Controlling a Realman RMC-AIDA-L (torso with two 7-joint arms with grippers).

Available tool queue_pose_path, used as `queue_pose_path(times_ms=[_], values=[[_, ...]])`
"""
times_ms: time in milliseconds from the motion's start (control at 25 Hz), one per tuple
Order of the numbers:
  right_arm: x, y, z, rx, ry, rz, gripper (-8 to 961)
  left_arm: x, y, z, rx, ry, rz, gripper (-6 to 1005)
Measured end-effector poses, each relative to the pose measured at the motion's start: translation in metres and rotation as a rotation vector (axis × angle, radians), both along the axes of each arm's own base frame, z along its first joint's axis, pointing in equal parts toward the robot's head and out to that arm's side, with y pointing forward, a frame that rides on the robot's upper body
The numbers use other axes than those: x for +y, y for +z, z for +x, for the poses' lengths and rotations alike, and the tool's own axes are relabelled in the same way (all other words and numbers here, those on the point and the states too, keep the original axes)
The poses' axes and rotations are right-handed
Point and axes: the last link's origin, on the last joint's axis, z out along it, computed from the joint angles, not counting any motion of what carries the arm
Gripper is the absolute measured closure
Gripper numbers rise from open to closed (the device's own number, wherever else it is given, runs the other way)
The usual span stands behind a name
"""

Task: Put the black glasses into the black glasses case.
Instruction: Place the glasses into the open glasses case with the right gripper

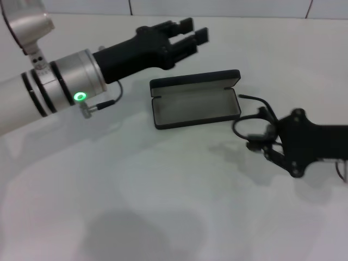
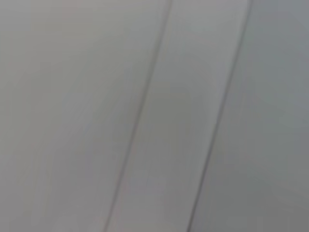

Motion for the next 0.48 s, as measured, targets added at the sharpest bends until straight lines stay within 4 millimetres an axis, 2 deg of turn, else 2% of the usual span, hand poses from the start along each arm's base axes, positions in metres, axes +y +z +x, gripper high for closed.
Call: queue_pose_path(times_ms=[240, 480], values=[[0.03, -0.034, -0.023, -0.283, 0.06, 0.195, 889, -0.001, 0.001, -0.008, 0.002, 0.034, 0.011, 515], [0.038, -0.075, -0.049, -0.442, 0.178, 0.389, 887, 0.0, -0.001, -0.008, 0.008, 0.036, 0.007, 516]])
